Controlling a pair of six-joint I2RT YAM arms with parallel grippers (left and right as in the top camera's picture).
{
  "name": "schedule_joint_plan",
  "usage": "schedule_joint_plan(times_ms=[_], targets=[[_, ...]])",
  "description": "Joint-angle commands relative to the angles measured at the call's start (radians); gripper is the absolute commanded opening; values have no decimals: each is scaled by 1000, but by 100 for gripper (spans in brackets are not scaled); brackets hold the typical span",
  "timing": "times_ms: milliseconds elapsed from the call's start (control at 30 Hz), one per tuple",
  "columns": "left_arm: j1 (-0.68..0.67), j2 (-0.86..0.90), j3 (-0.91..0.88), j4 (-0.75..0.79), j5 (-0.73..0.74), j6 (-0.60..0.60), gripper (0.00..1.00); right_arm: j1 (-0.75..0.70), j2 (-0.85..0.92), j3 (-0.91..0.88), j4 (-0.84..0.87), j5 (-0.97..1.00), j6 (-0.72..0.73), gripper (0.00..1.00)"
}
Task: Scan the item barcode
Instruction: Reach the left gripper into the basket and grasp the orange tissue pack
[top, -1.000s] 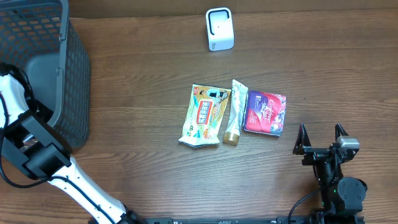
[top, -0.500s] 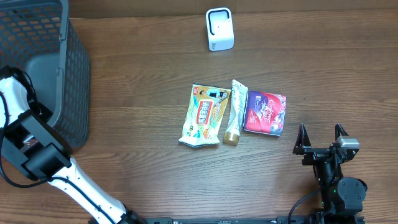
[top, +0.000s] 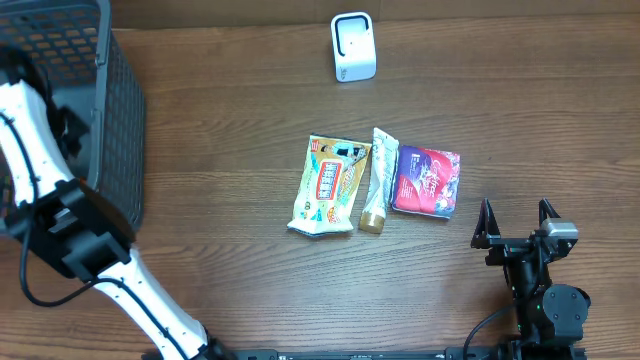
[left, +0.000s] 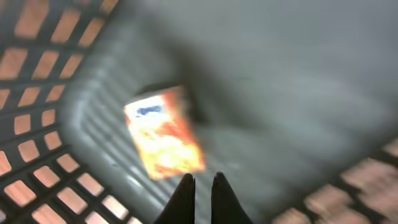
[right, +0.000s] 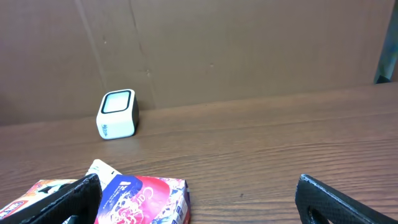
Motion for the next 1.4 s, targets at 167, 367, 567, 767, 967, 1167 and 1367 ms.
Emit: schedule_joint_plan(times_ms=[167,367,567,767,967,1167,1367], targets=[[-103,-229,82,20,-49,-16,12,-2,-7,-10,6,2,-5,100],[-61,-154,7,-19,-51,-96,80,-2,-7,-10,6,2,-5,100],[13,-22,-56,0,-50,-216,98,-2,-7,-10,6,2,-5,100],[61,80,-62,-12,24,-208,93,-2,-7,-10,6,2,-5,100],[58,200,-64,-15,24,-216,91,-2,-7,-10,6,2,-5,100],[60,239,-61,6,16,-207,6,-2,-7,-10,6,2,-5,100],[63,217,11,-43,14,-208,4,-2,-7,-10,6,2,-5,100]])
